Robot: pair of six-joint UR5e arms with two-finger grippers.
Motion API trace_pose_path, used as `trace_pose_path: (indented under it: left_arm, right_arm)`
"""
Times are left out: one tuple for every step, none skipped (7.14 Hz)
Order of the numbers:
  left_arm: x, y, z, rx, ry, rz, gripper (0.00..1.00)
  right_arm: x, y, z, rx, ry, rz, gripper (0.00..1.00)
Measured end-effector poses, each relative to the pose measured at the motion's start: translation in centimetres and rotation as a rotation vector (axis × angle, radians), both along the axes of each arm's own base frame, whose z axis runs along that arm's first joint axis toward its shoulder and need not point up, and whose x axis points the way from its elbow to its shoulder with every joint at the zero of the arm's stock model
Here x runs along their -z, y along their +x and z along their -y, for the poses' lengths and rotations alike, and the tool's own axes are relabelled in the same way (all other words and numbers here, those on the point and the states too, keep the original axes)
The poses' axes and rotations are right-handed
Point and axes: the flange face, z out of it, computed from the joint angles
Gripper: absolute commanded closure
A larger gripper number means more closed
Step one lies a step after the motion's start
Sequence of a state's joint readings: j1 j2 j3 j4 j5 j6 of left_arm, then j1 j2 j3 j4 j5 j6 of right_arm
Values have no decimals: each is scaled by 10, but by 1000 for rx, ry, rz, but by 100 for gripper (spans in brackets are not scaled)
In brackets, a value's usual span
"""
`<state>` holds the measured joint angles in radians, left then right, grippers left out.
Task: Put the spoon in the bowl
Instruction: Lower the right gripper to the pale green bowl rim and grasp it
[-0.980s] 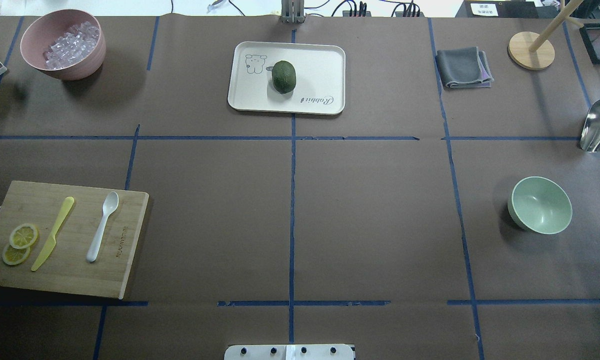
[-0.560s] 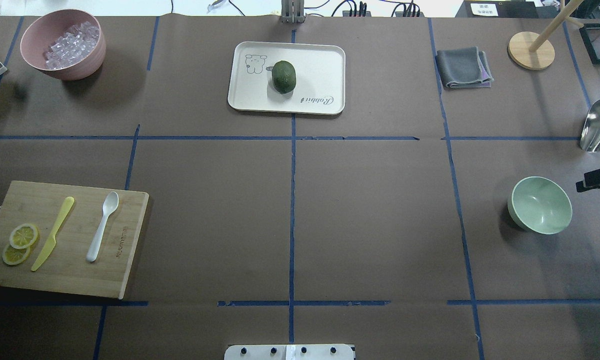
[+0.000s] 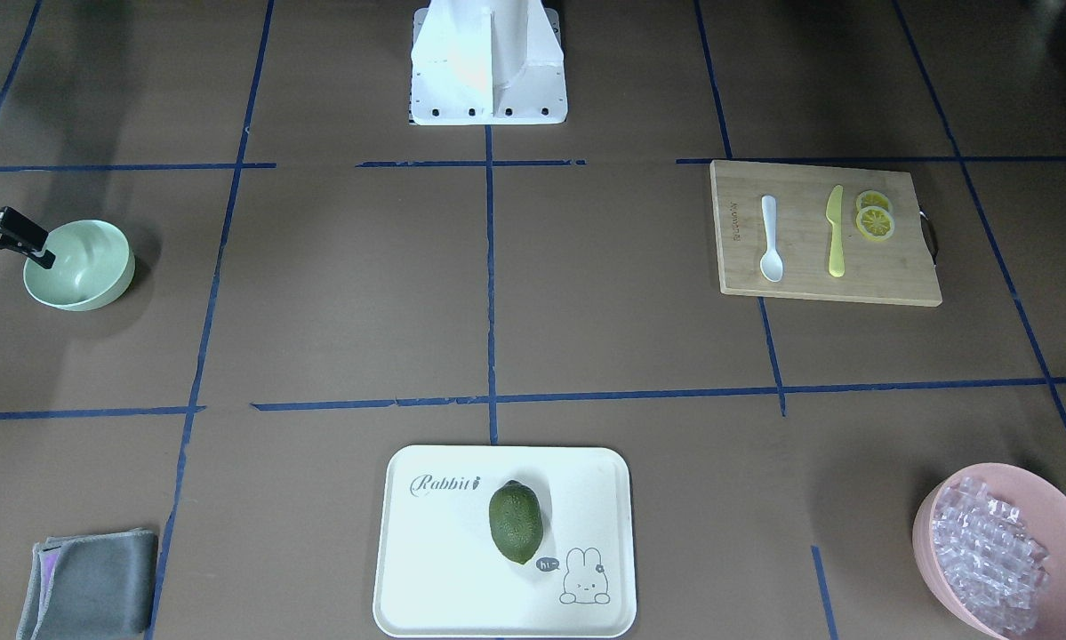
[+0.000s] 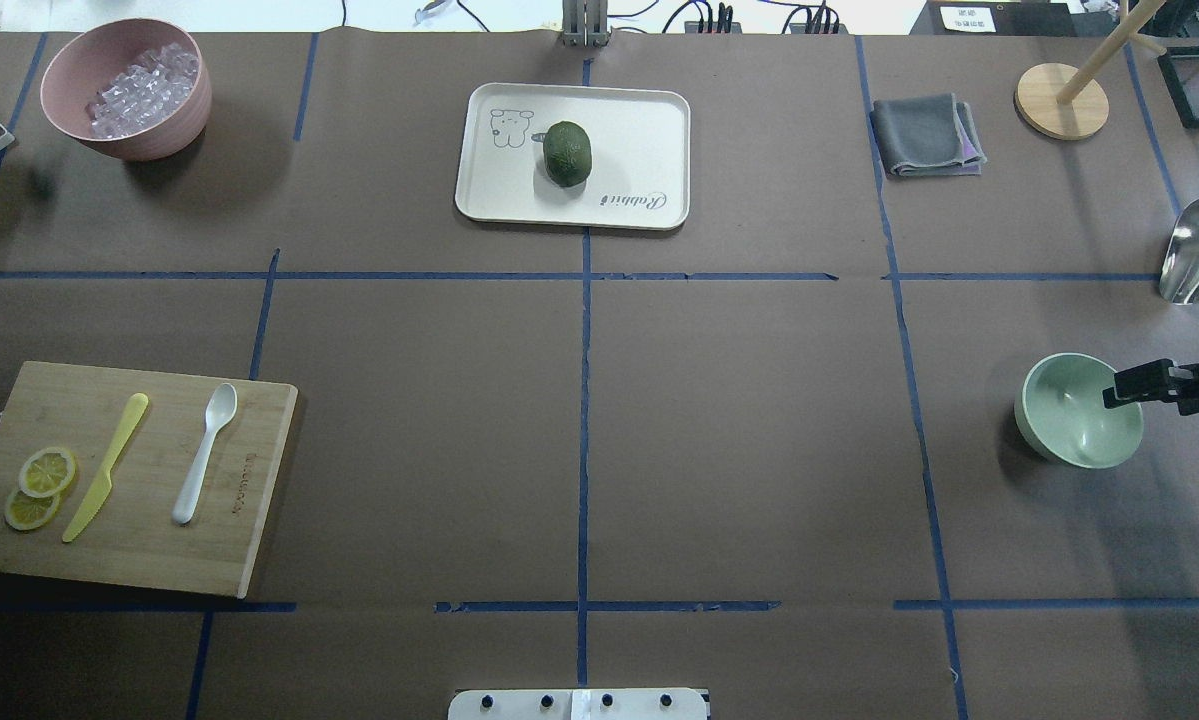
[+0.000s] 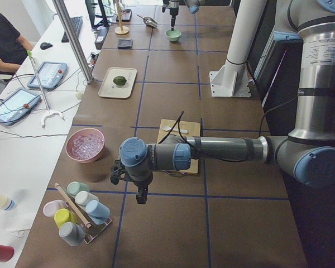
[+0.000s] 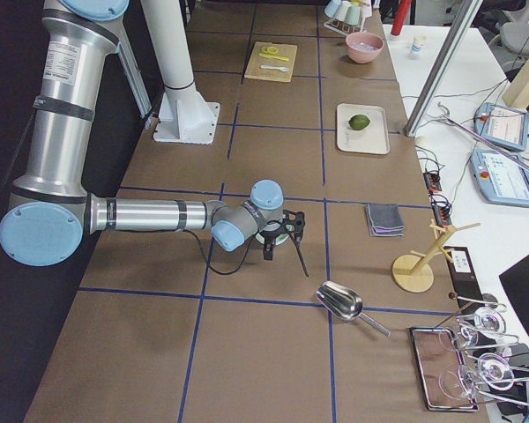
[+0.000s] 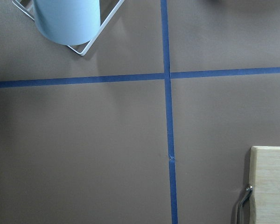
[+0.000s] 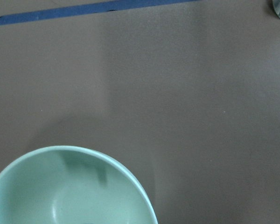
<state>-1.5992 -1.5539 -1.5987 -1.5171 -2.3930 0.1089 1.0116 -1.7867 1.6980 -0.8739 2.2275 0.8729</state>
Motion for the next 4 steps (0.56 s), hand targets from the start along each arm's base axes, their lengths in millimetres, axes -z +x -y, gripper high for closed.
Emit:
trace_pose_path:
  left_arm:
    - [0, 0, 0, 0, 0, 0, 0]
    - [0, 0, 0, 0, 0, -1, 0]
    - [0, 0, 0, 1, 0, 0, 0]
    - [0, 0, 0, 0, 0, 0, 0]
  right_arm:
    - [-2, -7, 0, 5, 1, -9, 12]
    - [-2, -13, 1, 4, -3, -13, 36]
    - [-1, -18, 1, 0, -14, -12, 87]
    - [1, -21, 1, -1, -18, -8, 100]
